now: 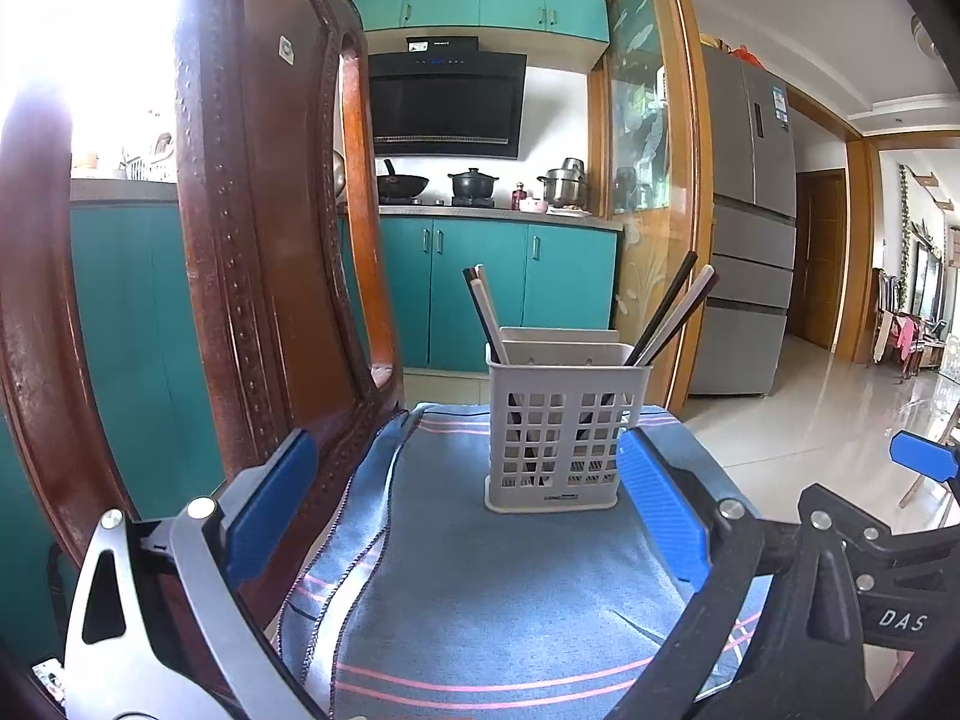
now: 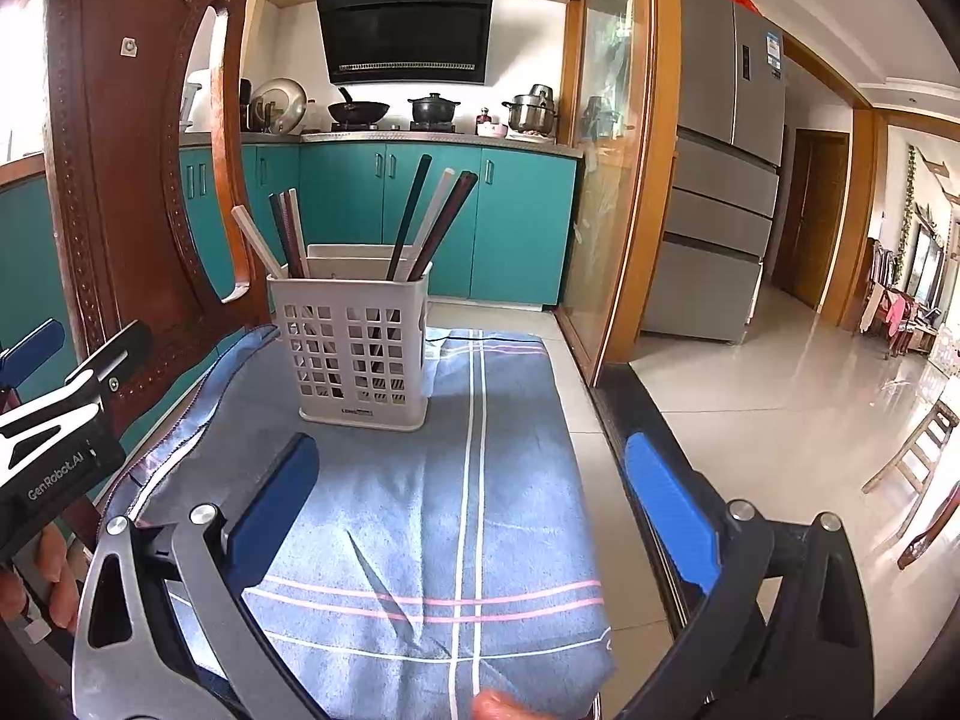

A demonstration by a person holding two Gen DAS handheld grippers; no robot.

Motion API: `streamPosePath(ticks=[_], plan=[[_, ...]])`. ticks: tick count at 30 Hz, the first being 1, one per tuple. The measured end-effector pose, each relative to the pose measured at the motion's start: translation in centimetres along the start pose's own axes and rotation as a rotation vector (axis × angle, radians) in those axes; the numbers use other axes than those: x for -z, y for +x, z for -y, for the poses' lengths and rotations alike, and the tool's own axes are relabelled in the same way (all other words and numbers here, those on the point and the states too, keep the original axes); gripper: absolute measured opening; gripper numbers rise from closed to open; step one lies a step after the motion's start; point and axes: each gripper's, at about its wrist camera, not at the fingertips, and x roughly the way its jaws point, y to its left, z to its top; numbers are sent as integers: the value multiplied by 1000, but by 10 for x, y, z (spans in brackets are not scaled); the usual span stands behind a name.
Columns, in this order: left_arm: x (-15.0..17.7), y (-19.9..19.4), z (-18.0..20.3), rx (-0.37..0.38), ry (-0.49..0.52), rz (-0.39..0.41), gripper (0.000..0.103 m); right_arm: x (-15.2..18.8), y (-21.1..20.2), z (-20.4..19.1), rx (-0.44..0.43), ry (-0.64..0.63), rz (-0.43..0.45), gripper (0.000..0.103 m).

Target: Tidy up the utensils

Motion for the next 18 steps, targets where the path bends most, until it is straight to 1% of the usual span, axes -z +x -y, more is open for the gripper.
streamPosePath(ticks=[18], plan=[[1, -2, -4, 1, -17, -2, 99, 1, 3, -8, -6, -16, -12, 100]])
